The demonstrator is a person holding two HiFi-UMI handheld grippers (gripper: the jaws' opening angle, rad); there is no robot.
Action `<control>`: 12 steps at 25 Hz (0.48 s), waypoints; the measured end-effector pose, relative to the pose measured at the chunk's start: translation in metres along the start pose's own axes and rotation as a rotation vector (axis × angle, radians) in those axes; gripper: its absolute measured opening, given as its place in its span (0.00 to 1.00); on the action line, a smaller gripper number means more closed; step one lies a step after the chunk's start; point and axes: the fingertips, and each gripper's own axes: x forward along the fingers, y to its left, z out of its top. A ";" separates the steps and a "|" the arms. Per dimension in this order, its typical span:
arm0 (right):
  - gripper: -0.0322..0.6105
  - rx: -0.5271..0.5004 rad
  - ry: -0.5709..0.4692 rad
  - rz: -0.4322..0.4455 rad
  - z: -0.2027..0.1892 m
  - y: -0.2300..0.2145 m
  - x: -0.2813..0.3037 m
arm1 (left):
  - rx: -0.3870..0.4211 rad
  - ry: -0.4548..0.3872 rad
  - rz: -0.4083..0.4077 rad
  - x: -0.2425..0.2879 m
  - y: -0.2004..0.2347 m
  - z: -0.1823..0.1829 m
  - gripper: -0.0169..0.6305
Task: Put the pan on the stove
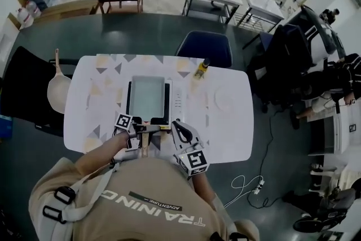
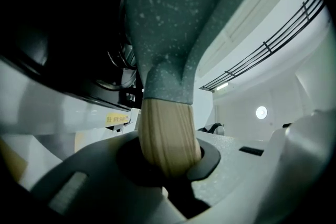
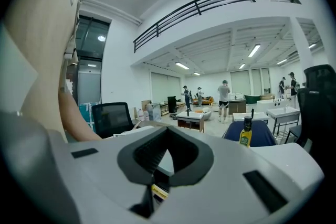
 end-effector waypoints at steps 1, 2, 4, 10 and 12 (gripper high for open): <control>0.05 0.000 -0.002 -0.004 0.000 0.000 -0.001 | -0.007 -0.002 0.000 0.000 0.000 0.000 0.09; 0.06 0.000 -0.004 -0.006 0.000 -0.001 -0.003 | -0.011 -0.003 -0.001 0.000 0.000 0.000 0.09; 0.05 -0.002 -0.007 -0.012 0.000 -0.001 -0.006 | -0.016 -0.001 -0.002 0.001 0.001 -0.001 0.09; 0.05 0.002 -0.009 -0.038 -0.004 -0.003 -0.015 | -0.012 -0.001 0.003 0.000 -0.001 0.000 0.08; 0.05 0.000 -0.003 -0.050 -0.006 -0.004 -0.017 | -0.007 0.004 0.001 0.000 -0.001 -0.001 0.08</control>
